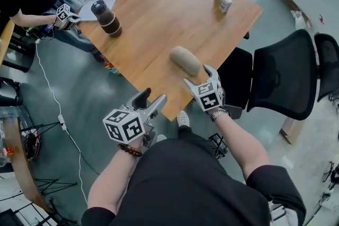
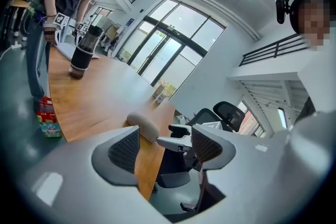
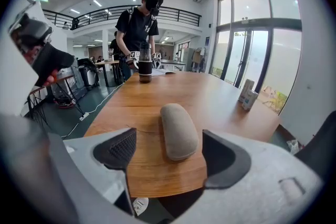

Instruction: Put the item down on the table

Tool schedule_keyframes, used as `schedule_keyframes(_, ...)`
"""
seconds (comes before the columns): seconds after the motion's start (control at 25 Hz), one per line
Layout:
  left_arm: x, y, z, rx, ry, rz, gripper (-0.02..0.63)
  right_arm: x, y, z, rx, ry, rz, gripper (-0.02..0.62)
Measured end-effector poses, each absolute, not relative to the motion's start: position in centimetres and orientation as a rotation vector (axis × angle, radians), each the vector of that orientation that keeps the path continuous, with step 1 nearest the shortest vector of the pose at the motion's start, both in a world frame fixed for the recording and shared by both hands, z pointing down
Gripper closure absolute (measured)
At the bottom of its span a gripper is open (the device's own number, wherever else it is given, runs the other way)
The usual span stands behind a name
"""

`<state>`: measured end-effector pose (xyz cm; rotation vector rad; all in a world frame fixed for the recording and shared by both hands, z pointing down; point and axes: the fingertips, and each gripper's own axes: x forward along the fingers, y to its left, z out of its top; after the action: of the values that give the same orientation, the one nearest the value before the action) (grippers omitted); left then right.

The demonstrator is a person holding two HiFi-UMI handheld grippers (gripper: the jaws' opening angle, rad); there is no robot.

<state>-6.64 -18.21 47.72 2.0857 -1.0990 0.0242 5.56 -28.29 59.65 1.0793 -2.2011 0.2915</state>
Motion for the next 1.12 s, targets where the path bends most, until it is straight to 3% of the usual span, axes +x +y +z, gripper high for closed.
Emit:
schedule_keyframes(0.2,-6.7,-17.1,46.8,2.139,-1.050,0.018,0.307,4.8,-25.0,57.0,1.134,-2.225,0.328,0.231)
schedule_keyframes(0.52,-7.4,-14.9,44.9,2.261,-1.034,0.019,0.402,2.9,-19.4,52.7,1.200,-2.272,0.298,0.424)
schedule_keyframes(1.12,-5.8,-10.6,43.3,2.419,-0.976,0.096,0.580,0.7,-11.6,46.3,1.309,-2.355,0.257,0.601)
